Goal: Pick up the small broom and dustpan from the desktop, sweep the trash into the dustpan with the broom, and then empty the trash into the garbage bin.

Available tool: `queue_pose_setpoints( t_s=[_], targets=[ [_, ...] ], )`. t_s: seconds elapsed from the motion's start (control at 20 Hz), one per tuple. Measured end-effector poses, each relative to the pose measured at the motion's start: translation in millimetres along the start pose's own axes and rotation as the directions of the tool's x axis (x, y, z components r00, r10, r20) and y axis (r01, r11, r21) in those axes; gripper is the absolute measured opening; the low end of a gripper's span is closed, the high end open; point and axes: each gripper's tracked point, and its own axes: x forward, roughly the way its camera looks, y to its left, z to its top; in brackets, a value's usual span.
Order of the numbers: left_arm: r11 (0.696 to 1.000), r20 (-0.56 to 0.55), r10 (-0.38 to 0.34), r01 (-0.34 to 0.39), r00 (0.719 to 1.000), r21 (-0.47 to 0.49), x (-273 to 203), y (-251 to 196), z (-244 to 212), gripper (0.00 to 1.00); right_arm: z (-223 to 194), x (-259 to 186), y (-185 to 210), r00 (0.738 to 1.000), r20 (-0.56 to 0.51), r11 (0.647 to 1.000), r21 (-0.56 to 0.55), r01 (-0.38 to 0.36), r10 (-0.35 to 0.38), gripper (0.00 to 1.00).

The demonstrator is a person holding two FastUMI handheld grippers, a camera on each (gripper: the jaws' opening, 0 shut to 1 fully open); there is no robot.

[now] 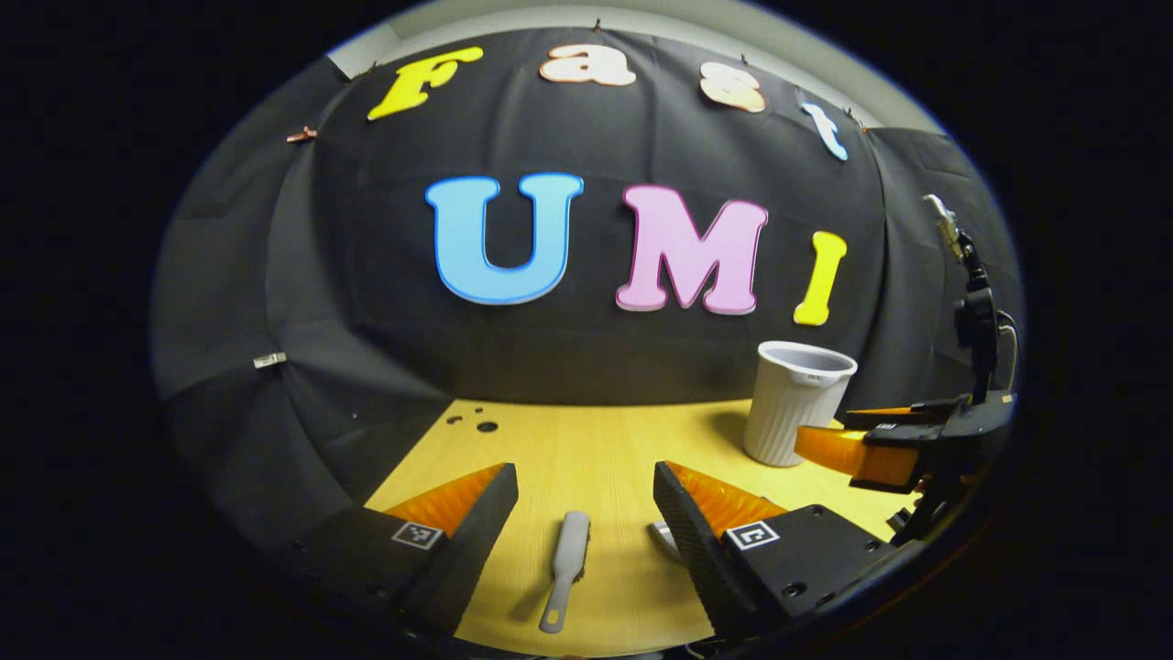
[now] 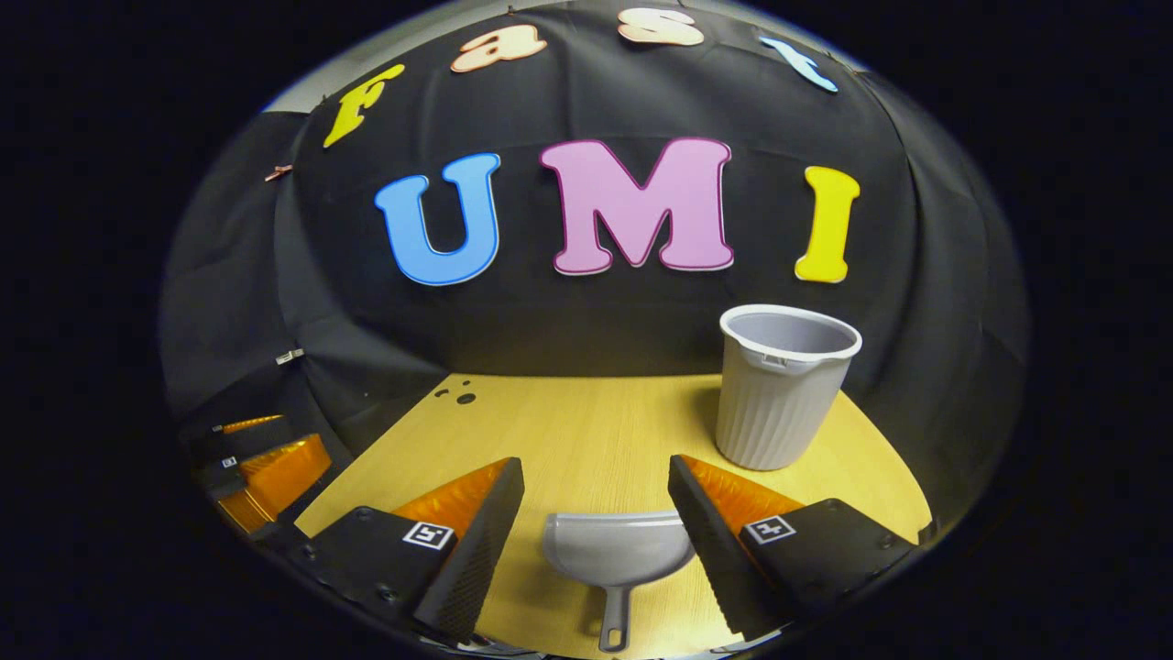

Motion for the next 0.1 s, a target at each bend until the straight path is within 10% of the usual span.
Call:
queue_pose_setpoints(
  t_s=[0.1],
  targets=[
    [0.999,0.044,0.028,-0.03,0.999,0.038,-15.4,5.1,12.9,0.96,0.9,-2.6,2.2,1.0,0.021,1.0,-0.025,0.004,-0.004,0.98]
  ],
)
